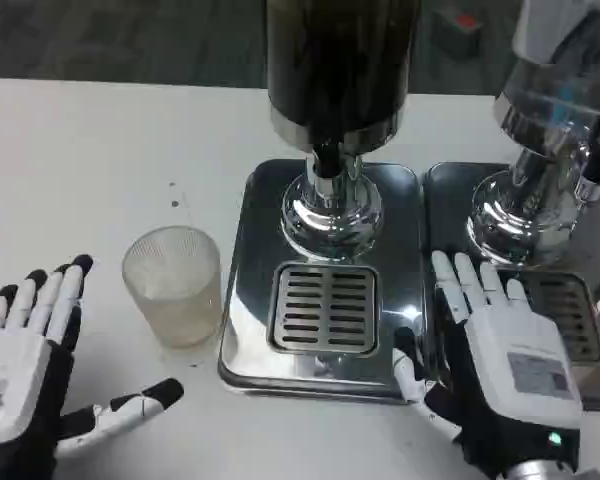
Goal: Grasp the cup under the faucet to collect the drink, then remove the cup.
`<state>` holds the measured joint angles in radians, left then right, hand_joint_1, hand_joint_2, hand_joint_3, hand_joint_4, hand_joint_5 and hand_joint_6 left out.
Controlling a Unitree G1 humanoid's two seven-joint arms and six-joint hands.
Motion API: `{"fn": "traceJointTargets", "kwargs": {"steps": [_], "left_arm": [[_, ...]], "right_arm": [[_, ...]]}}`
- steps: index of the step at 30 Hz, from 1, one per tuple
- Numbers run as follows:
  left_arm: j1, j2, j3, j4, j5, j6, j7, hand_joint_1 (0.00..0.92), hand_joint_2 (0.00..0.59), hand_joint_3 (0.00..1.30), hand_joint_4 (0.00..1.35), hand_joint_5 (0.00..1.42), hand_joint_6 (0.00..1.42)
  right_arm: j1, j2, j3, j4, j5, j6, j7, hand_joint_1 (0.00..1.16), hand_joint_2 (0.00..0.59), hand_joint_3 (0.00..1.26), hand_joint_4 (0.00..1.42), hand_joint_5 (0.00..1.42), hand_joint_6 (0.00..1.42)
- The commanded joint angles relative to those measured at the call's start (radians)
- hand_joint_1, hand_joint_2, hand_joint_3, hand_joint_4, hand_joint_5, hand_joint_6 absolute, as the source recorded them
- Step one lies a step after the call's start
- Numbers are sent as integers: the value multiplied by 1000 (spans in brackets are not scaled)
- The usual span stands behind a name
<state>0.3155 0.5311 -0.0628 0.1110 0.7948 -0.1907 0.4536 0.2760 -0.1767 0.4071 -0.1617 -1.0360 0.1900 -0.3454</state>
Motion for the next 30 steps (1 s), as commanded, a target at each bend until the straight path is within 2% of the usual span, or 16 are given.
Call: {"fn": "traceJointTargets", "kwargs": {"steps": [1, 26, 30], "left_arm": [[1, -8, -4, 3, 0, 5, 14, 0, 48, 0, 0, 0, 0], [-54, -22, 1, 66, -64, -41, 23, 0, 38, 0, 0, 0, 0], [-92, -28, 18, 136, -181, -128, -20, 0, 25, 0, 0, 0, 0]], "right_arm": [[-5, 0, -1, 2, 6, -1, -10, 336, 520, 24, 11, 2, 2], [-11, 12, -10, 5, 18, 4, -8, 349, 529, 43, 11, 36, 31], [-10, 13, -11, 5, 18, 6, -7, 353, 530, 44, 11, 39, 44]]}}
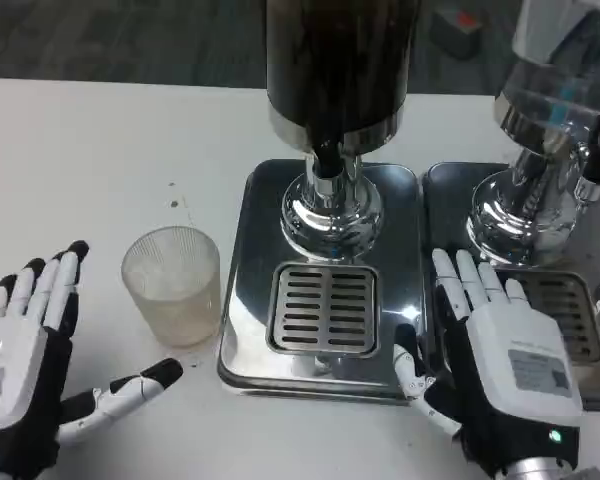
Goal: Grasp the cup under the faucet to collect the drink, then remove the cup.
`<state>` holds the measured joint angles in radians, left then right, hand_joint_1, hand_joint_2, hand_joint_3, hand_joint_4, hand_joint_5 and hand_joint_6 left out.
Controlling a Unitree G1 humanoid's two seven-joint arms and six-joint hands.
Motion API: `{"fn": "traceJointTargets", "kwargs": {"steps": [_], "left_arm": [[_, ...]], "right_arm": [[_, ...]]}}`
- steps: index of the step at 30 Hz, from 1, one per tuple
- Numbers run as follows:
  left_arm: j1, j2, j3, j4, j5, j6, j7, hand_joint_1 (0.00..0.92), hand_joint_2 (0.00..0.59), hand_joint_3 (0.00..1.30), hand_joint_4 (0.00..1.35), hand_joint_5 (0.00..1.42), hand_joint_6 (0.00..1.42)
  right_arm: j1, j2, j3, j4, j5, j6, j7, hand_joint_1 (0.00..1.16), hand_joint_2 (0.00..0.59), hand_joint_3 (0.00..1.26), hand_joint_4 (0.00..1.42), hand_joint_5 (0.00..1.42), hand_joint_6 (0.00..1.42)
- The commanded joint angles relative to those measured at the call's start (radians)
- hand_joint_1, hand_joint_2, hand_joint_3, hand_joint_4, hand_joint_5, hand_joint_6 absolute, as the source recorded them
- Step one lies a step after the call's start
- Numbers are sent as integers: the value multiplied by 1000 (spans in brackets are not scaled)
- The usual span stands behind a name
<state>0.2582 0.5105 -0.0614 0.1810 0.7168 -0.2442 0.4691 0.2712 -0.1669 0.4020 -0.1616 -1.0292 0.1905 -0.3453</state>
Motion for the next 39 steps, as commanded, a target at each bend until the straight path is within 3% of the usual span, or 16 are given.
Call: {"fn": "traceJointTargets", "kwargs": {"steps": [1, 5, 11, 28, 39], "left_arm": [[-50, -8, 19, 92, -147, -110, -55, 0, 24, 0, 0, 0, 0], [-102, -1, 15, 168, -199, -189, -72, 0, 7, 0, 0, 0, 0], [-183, -27, 6, 311, -269, -270, -106, 0, 0, 0, 0, 0, 0], [-347, -72, -44, 575, -280, -360, -113, 16, 0, 0, 0, 0, 0], [-421, -72, -70, 652, -270, -372, -126, 44, 0, 0, 0, 0, 0]], "right_arm": [[-5, 4, -6, 4, 12, 6, -7, 353, 530, 44, 11, 41, 45], [-4, 3, -6, 1, 10, 8, -6, 355, 530, 44, 11, 46, 47], [2, 3, -6, -8, 8, 15, -4, 367, 523, 44, 11, 57, 61], [-6, 3, -2, -11, 10, 19, 6, 380, 521, 38, 11, 69, 64], [-7, 11, 5, -4, 20, 20, 6, 384, 521, 34, 2, 72, 65]]}}
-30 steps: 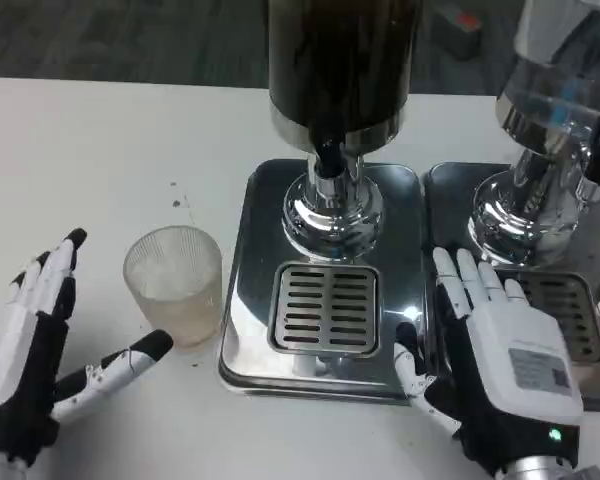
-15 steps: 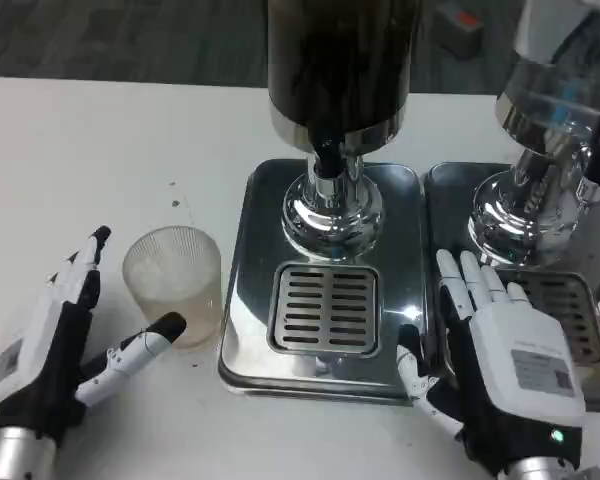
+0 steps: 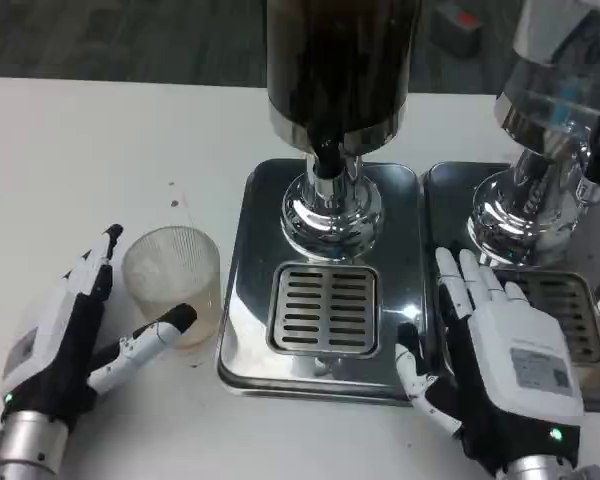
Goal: Grasp the cup under the faucet to collect the drink, then remove the cup.
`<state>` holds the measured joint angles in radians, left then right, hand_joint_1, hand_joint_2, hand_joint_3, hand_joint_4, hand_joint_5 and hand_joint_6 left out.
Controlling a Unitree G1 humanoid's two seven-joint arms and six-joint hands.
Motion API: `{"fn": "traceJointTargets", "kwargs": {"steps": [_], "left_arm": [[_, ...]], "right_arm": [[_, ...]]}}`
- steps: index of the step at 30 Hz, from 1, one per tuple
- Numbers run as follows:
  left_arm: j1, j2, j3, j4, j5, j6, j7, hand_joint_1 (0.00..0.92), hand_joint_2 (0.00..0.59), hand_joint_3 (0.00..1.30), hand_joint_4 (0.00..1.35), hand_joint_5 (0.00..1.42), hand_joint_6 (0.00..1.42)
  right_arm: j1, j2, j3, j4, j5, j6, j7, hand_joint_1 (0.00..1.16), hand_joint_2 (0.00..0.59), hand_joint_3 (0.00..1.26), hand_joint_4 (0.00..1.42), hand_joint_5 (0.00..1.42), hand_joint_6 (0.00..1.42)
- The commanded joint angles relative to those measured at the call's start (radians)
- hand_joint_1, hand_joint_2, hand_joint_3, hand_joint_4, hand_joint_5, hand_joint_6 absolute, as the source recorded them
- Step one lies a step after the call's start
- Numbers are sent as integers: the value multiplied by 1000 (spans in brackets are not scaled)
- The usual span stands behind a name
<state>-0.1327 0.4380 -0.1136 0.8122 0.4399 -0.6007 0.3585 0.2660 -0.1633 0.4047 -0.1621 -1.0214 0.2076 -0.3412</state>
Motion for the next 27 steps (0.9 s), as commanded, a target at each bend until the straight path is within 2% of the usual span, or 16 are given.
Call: {"fn": "traceJointTargets", "kwargs": {"steps": [1, 9, 21, 24, 27], "left_arm": [[-35, -1, -22, 25, 7, -17, -16, 58, 0, 0, 0, 0, 0], [-61, -8, -40, 51, 9, -26, -7, 90, 0, 0, 0, 82, 66], [-75, -18, -37, 79, -11, -28, -41, 135, 19, 0, 4, 257, 273], [-73, -25, -27, 83, -20, -39, -19, 161, 29, 58, 98, 379, 384], [-74, -27, -24, 87, -23, -41, -13, 207, 49, 185, 234, 491, 484]], "right_arm": [[-2, 9, 3, -3, 11, 4, 1, 384, 521, 34, 2, 72, 65], [9, 22, 4, -6, 8, 12, -13, 386, 521, 34, 0, 73, 65], [18, 42, 7, -4, 6, 17, -26, 389, 521, 42, 0, 73, 103], [20, 44, 8, -5, 6, 18, -29, 389, 521, 44, 0, 81, 120], [23, 45, 8, -7, 5, 19, -30, 390, 521, 44, 0, 84, 122]]}}
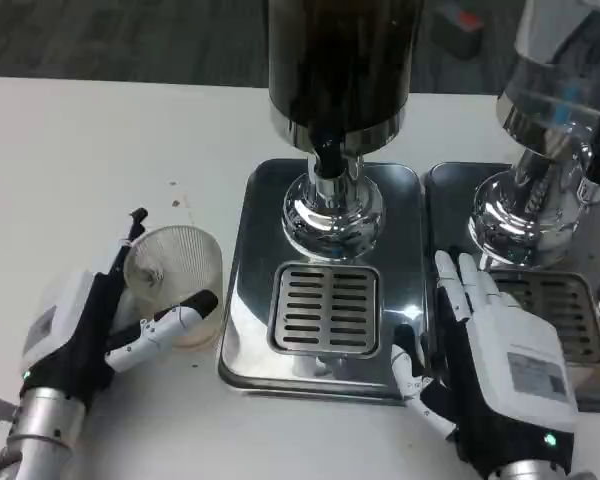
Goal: Grasp the cup under the faucet to collect the drink, then remove the cup.
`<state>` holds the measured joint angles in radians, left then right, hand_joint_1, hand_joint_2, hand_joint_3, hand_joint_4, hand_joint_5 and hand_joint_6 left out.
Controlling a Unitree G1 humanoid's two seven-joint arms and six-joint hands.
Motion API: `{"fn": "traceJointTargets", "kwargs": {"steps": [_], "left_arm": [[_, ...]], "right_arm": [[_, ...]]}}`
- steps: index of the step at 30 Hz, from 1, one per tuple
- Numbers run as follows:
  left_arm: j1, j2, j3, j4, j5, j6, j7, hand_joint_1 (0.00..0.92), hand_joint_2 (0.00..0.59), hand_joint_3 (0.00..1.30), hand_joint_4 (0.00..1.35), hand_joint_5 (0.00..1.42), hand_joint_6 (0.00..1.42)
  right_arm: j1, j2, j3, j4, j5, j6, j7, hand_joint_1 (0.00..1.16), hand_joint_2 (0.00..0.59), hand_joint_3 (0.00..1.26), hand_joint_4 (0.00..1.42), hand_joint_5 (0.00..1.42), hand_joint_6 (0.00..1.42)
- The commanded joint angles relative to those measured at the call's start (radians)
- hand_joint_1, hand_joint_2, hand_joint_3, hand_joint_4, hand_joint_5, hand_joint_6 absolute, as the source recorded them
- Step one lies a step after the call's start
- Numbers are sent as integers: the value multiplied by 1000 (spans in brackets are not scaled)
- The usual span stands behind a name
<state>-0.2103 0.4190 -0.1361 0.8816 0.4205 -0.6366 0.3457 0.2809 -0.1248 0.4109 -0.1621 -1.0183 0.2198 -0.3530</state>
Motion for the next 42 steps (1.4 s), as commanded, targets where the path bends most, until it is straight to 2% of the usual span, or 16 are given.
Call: {"fn": "traceJointTargets", "kwargs": {"steps": [1, 3, 7, 13, 29, 42], "left_arm": [[3, -9, -1, 19, -5, -6, 2, 219, 53, 228, 280, 535, 517], [5, -9, -2, 18, -6, -5, 12, 251, 62, 303, 353, 605, 580], [7, -10, -2, 18, -8, -7, 28, 258, 72, 403, 459, 682, 650], [12, -6, 1, 16, 2, -20, 82, 286, 89, 489, 556, 751, 690], [5, -13, 6, 41, 22, -64, 190, 347, 91, 633, 703, 872, 807], [-8, -20, 1, 62, 28, -76, 207, 384, 87, 657, 734, 893, 851]], "right_arm": [[9, 7, 2, -8, 2, 7, -19, 390, 521, 44, 0, 84, 123], [10, 8, 2, -9, 3, 8, -19, 390, 521, 44, 0, 85, 127], [9, 10, 0, -7, 8, 7, -19, 390, 521, 44, 0, 86, 133], [5, 11, -2, -2, 12, 5, -19, 390, 521, 44, 0, 86, 137], [0, 11, -6, 3, 16, 5, -19, 390, 521, 53, 0, 86, 158], [-2, 6, -11, 2, 20, 2, -14, 390, 521, 54, 0, 86, 163]]}}
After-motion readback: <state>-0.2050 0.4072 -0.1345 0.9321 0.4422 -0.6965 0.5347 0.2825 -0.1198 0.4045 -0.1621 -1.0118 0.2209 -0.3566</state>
